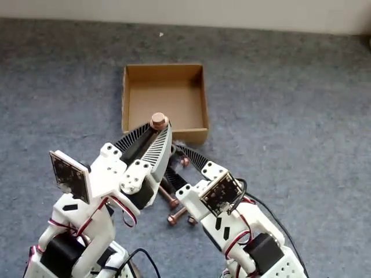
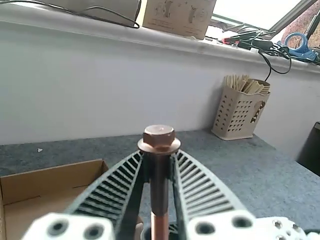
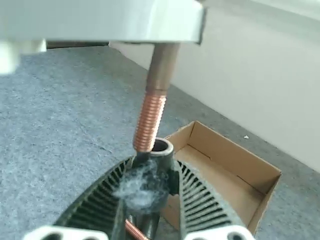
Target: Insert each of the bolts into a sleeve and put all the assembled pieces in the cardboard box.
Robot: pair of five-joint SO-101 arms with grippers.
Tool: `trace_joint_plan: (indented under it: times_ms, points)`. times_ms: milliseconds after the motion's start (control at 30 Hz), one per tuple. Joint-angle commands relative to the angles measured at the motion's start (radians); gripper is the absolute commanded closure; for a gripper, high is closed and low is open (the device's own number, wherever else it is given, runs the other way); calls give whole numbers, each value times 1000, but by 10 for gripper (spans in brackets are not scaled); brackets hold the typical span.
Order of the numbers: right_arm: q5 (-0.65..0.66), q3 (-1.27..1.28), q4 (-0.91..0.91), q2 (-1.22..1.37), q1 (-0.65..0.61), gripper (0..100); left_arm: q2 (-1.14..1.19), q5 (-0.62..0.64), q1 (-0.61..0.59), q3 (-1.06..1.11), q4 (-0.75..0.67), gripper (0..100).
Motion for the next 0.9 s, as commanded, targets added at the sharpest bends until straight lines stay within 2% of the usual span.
trace_joint_plan:
  times_ms: [0, 233, 500, 700, 867]
  points:
    - [8, -16, -28, -15, -13, 993, -5, 9, 15, 28, -46, 995]
    - [8, -16, -27, -16, -15, 993, -5, 9, -44, 113, -175, 995]
    - [8, -16, -27, -16, -28, 993, -5, 11, -36, 127, -167, 995]
    - [6, -16, -27, -16, -27, 993, -7, 8, -25, 117, -83, 995]
    - [6, -7, -25, -16, -27, 993, -7, -170, 41, 96, 8, 994]
